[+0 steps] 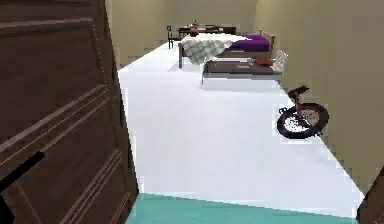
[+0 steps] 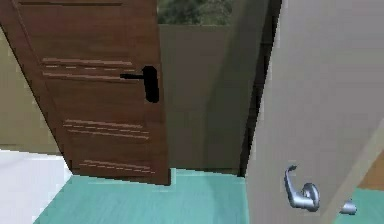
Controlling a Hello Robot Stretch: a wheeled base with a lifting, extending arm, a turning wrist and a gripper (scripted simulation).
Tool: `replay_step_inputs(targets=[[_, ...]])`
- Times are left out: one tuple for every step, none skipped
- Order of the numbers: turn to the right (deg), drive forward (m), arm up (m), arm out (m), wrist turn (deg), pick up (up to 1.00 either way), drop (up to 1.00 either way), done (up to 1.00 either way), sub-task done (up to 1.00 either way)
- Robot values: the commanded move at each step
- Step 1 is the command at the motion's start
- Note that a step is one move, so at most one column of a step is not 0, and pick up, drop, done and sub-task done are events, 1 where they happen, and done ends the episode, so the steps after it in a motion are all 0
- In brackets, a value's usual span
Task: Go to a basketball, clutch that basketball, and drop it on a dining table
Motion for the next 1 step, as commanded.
replay_step_inputs(targets=[[0.0,1.0,0.0,0.0,0.0,0.0,0.0,0.0,0.0]])
